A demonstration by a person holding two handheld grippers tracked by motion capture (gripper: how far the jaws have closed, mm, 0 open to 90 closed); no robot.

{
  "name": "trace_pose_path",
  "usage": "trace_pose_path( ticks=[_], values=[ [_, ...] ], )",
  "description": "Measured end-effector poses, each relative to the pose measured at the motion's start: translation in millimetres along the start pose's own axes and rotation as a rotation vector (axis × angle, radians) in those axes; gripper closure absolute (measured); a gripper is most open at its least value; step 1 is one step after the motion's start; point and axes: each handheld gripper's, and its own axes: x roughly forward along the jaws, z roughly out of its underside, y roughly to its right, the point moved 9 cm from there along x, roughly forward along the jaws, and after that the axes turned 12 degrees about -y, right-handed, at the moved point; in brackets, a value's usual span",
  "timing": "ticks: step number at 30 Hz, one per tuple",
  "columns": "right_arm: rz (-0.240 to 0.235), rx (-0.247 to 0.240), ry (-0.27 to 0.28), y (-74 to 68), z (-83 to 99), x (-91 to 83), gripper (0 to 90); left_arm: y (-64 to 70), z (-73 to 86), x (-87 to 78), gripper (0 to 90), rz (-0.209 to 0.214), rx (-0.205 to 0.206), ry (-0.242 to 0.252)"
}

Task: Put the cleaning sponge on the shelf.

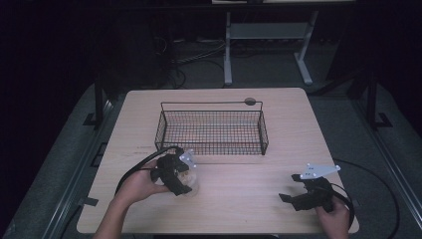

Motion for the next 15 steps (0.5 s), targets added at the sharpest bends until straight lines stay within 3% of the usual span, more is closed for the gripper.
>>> trace_pose_path(
  ticks=[15],
  values=[
    [-0.001, 0.004, 0.002, 0.6, -0.6, 0.5, 14.2, -8.3, -6.7, -16.5, 28.5, 0.016, -0.007, 0.024]
  ],
)
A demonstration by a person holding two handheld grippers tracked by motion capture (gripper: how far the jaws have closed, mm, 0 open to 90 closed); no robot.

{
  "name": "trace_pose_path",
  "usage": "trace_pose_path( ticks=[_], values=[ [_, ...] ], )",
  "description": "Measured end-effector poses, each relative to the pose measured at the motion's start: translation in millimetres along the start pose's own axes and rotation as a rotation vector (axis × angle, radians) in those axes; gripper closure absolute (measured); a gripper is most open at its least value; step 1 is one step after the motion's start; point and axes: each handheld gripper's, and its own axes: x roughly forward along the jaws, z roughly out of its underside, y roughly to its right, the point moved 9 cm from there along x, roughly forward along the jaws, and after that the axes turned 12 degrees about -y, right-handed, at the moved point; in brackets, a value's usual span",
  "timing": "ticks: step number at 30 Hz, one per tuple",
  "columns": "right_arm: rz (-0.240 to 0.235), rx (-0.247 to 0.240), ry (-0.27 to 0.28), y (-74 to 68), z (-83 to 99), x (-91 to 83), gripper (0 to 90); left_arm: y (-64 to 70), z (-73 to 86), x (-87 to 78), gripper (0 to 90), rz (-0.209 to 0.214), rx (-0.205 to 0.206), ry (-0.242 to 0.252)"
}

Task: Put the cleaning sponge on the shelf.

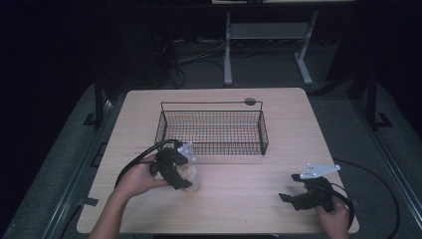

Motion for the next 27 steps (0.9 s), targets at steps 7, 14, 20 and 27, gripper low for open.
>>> trace_pose_path(
  ticks=[7, 14, 20, 27],
  values=[
    [-0.003, 0.005, 0.001, -0.2, -0.3, -0.1, 14.2, -4.7, -5.4, -11.3, 28.5, -0.005, 0.010, 0.008],
    [-0.008, 0.005, 0.001, -0.5, -0.4, 0.0, 14.2, -9.1, -9.6, -18.1, 28.5, 0.000, 0.013, 0.012],
    [-0.009, 0.005, -0.001, -0.3, -0.1, 0.0, 14.2, -14.3, -14.1, -22.6, 28.5, 0.007, 0.019, 0.016],
    [-0.003, 0.006, 0.004, 1.6, 0.5, -0.4, 14.2, -19.1, -19.1, -28.2, 28.4, 0.006, 0.023, 0.011]
  ],
)
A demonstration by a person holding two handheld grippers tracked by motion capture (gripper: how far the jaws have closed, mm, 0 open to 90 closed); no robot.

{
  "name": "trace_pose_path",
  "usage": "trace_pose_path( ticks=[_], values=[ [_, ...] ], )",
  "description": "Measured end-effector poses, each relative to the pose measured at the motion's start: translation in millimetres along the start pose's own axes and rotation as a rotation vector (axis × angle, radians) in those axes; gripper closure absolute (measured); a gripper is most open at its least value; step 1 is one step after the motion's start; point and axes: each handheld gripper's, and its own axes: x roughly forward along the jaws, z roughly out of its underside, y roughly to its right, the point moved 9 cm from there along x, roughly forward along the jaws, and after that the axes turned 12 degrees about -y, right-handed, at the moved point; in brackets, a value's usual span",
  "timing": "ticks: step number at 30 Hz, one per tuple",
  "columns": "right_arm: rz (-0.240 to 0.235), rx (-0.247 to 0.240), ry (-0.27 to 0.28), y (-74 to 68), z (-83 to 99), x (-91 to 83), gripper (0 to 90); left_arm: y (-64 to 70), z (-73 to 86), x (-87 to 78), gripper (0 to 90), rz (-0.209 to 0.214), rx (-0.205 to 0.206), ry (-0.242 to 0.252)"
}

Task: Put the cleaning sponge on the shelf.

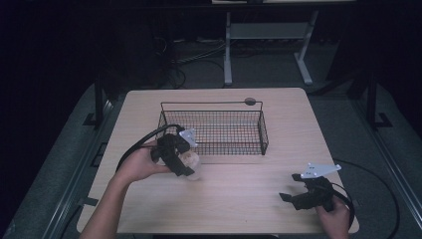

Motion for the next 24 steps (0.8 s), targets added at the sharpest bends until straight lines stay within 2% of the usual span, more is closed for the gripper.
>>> trace_pose_path(
  ticks=[10, 18, 24],
  values=[
    [-0.003, 0.000, -0.004, -1.6, -0.5, 0.7, 14.2, -9.1, -9.0, -10.2, 28.4, -0.007, 0.006, 0.010],
    [-0.003, 0.001, -0.004, -1.0, -0.3, 0.3, 14.2, -14.8, -12.4, -13.6, 28.4, -0.012, 0.011, -0.013],
    [-0.001, 0.003, -0.002, -1.0, -0.4, -0.1, 14.2, -21.7, -15.5, -16.0, 28.4, -0.004, -0.002, 0.002]
  ],
)
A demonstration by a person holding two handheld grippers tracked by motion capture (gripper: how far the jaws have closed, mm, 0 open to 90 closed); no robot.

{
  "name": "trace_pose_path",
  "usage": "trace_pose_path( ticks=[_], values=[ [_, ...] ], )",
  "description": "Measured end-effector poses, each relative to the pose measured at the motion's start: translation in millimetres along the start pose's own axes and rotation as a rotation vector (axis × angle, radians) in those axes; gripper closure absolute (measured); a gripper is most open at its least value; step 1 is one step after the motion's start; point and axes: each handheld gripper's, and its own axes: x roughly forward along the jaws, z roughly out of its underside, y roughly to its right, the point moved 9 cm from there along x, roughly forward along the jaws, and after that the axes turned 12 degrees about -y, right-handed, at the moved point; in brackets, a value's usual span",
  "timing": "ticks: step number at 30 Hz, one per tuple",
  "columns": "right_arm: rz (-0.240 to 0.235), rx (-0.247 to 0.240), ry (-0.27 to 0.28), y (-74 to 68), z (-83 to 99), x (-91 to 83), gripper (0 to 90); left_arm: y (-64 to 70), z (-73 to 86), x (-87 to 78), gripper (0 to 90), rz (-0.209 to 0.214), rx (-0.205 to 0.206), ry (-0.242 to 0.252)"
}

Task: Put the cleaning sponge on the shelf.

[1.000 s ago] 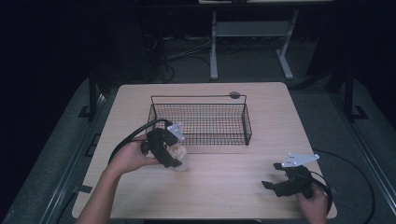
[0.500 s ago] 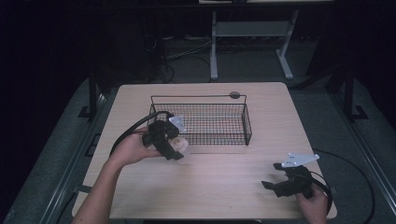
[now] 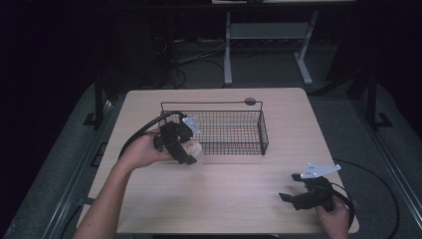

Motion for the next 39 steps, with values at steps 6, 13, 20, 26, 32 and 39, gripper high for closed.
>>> trace_pose_path(
  ticks=[6, 13, 20, 26, 32, 39],
  values=[
    [0.000, 0.001, 0.000, 0.7, -0.2, 0.4, 14.1, -6.2, -5.4, -4.2, 28.4, -0.004, 0.004, -0.005],
    [0.001, 0.000, 0.003, 0.4, 0.2, -0.6, 14.2, -12.2, -15.8, -12.5, 28.4, -0.011, 0.012, -0.009],
    [0.004, -0.003, 0.008, 0.9, -0.2, -1.6, 14.2, -20.2, -26.5, -20.2, 28.4, -0.011, 0.012, 0.008],
    [0.004, -0.001, 0.007, 1.3, -0.3, -1.3, 14.2, -30.0, -33.6, -23.7, 28.4, -0.001, 0.008, 0.016],
    [0.002, -0.001, 0.010, 0.8, -0.2, -1.5, 14.2, -40.9, -36.4, -22.2, 28.4, 0.011, -0.011, 0.015],
    [0.004, -0.007, 0.007, 0.9, 0.0, -1.1, 14.2, -50.6, -40.3, -21.5, 28.4, 0.026, -0.028, 0.019]
  ],
)
